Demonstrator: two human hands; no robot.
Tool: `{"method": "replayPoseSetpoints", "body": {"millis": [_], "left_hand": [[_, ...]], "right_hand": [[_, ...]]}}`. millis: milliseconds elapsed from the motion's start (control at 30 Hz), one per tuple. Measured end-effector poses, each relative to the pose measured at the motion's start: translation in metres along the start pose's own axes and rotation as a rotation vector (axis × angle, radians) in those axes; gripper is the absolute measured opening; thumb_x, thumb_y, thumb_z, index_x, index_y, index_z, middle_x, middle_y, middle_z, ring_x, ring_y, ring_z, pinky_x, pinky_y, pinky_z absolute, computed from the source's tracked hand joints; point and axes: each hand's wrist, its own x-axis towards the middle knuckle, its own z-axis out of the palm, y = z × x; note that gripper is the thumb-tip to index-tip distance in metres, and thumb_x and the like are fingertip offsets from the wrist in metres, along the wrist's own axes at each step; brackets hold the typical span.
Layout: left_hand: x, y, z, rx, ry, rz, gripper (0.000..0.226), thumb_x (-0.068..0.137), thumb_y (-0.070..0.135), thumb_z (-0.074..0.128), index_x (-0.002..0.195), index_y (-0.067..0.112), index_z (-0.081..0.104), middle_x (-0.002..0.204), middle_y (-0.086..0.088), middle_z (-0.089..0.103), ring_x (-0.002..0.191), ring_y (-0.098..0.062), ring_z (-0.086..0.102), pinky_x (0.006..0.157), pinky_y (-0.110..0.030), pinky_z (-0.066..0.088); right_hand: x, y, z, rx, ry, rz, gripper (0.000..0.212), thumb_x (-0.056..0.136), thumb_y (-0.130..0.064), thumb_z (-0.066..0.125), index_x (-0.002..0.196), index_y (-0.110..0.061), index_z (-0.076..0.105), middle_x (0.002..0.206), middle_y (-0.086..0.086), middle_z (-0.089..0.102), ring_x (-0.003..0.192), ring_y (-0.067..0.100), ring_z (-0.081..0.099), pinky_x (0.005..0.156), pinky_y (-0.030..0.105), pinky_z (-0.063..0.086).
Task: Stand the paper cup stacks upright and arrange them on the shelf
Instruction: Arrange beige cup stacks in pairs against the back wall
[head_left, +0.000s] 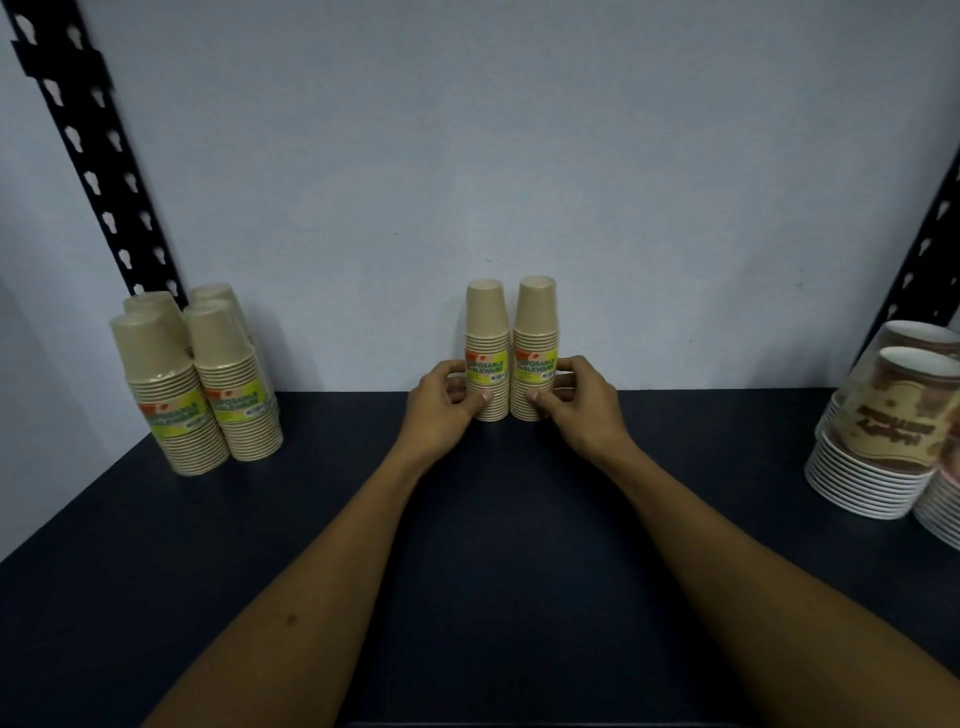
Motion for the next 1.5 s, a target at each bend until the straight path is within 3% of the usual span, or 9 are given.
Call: {"method": "replayPoseSetpoints", "body": {"millis": [267, 567, 733, 900, 1167, 1500], "left_hand": [[0.0011, -0.0012, 0.0029, 0.034, 0.038, 0.013, 0.051, 0.086, 0.018, 0.072, 0.133, 0.013, 0.051, 0.126, -0.005, 0.062, 0.112, -0.017, 0.061, 0.096, -0.035, 0.052], [-0.0016, -0.0034, 0.0009, 0.06, 0.005, -0.007, 0.055, 0.082, 0.009, 0.075, 0.132, 0.007, 0.053, 0.125, -0.007, 0.063, 0.112, -0.017, 0.062, 0.092, -0.024, 0.05], [-0.0016, -0.0054, 0.0026, 0.095, 0.033, 0.01, 0.05, 0.083, 0.012, 0.075, 0.129, 0.008, 0.056, 0.122, -0.006, 0.065, 0.104, -0.011, 0.061, 0.09, -0.022, 0.05], [-0.0023, -0.0062, 0.0026, 0.104, 0.036, 0.018, 0.049, 0.084, 0.013, 0.074, 0.129, 0.007, 0.057, 0.122, -0.007, 0.066, 0.108, -0.015, 0.063, 0.095, -0.026, 0.051], [-0.0032, -0.0059, 0.0023, 0.129, 0.035, 0.034, 0.046, 0.085, 0.013, 0.073, 0.128, 0.007, 0.057, 0.122, -0.006, 0.066, 0.101, -0.007, 0.059, 0.087, -0.018, 0.047], [-0.0028, -0.0075, 0.0013, 0.134, 0.029, 0.046, 0.047, 0.085, 0.014, 0.073, 0.129, 0.009, 0.057, 0.122, -0.005, 0.066, 0.103, -0.009, 0.06, 0.091, -0.021, 0.049]], "right_hand": [[0.0014, 0.001, 0.0003, 0.019, 0.004, 0.002, 0.048, 0.084, -0.025, 0.074, 0.125, -0.015, 0.052, 0.108, -0.005, 0.061, 0.088, 0.002, 0.06, 0.068, 0.014, 0.048], [-0.0016, 0.0007, -0.0007, 0.028, -0.025, -0.002, 0.052, 0.083, -0.018, 0.075, 0.129, -0.017, 0.05, 0.118, 0.002, 0.063, 0.101, 0.013, 0.062, 0.085, 0.028, 0.053], [-0.0037, 0.0014, -0.0004, 0.031, -0.016, -0.008, 0.052, 0.083, -0.018, 0.076, 0.128, -0.017, 0.05, 0.112, 0.0, 0.064, 0.097, 0.01, 0.063, 0.08, 0.023, 0.052], [-0.0047, 0.0001, 0.0001, 0.026, -0.017, -0.007, 0.052, 0.083, -0.018, 0.075, 0.129, -0.017, 0.05, 0.109, -0.004, 0.062, 0.097, 0.01, 0.062, 0.079, 0.023, 0.052], [-0.0056, -0.0008, -0.0005, 0.025, -0.013, -0.006, 0.053, 0.082, -0.018, 0.076, 0.128, -0.016, 0.05, 0.106, -0.005, 0.061, 0.091, 0.005, 0.061, 0.073, 0.016, 0.05], [-0.0063, -0.0019, -0.0013, 0.029, -0.023, 0.0, 0.053, 0.083, -0.018, 0.076, 0.129, -0.017, 0.05, 0.107, -0.005, 0.062, 0.096, 0.009, 0.063, 0.081, 0.025, 0.054]]}}
